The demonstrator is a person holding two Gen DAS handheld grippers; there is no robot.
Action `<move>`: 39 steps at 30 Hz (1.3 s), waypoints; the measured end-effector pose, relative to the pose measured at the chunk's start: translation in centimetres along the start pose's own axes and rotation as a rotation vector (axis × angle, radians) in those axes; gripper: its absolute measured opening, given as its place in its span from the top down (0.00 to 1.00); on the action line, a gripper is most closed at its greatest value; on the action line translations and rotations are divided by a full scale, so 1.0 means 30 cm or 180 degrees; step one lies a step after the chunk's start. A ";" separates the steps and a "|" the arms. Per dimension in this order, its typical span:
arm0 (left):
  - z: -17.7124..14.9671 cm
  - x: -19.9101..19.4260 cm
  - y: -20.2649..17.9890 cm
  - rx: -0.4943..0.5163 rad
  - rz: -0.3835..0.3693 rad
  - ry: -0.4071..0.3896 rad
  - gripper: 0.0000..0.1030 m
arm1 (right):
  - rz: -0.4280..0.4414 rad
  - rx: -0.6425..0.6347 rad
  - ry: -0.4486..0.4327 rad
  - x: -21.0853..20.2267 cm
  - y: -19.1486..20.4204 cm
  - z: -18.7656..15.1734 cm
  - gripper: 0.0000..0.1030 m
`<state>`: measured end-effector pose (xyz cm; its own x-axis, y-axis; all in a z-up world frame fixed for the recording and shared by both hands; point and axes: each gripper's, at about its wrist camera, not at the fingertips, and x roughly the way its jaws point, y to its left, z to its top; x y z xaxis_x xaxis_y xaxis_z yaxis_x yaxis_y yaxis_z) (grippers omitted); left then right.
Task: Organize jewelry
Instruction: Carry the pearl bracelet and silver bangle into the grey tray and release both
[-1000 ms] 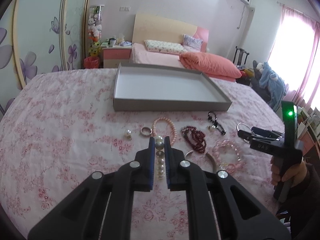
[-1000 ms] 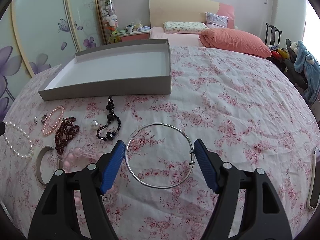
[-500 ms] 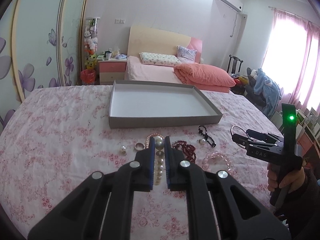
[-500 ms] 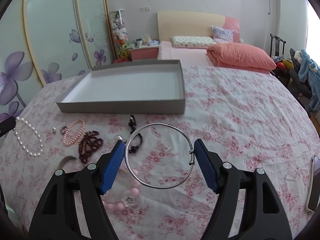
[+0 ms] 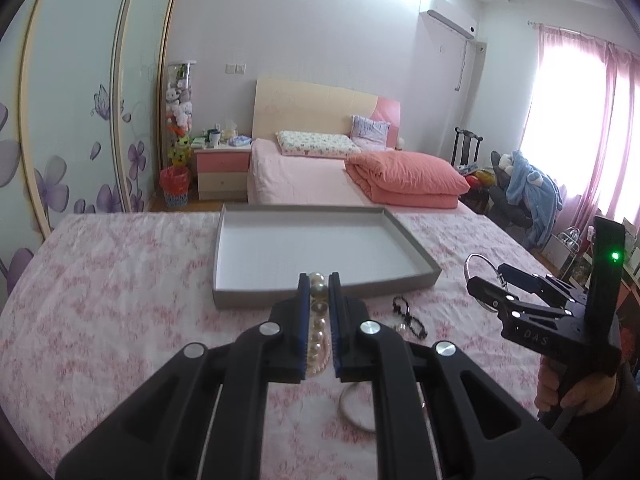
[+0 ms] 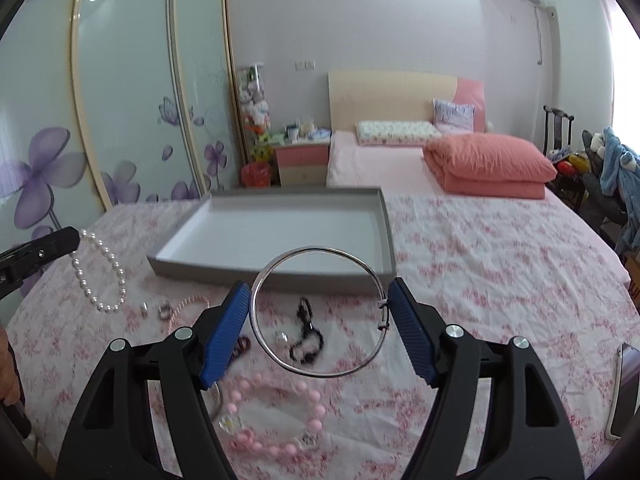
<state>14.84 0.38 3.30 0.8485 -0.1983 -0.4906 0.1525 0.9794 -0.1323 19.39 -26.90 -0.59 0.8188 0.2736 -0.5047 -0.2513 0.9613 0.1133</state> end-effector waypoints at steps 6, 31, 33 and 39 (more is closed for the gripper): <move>0.070 0.035 -0.031 0.0083 0.0021 -0.0181 0.90 | 0.0001 -0.0003 -0.0160 0.018 0.026 0.054 0.31; 0.205 0.555 0.021 0.0102 0.0475 0.0025 0.90 | -0.0243 0.0039 0.0071 0.472 0.011 0.220 0.31; 0.207 0.582 0.029 0.0080 0.0462 0.0068 0.90 | -0.0244 0.0043 0.0142 0.498 0.013 0.212 0.30; 0.194 0.650 0.038 0.0052 0.0428 0.0220 0.90 | -0.0242 0.0136 0.0381 0.564 0.000 0.188 0.30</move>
<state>34.50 -2.17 -1.40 0.8251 -0.0668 -0.5610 0.0485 0.9977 -0.0475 36.15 -22.09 -4.31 0.7666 0.1964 -0.6113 -0.1666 0.9803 0.1060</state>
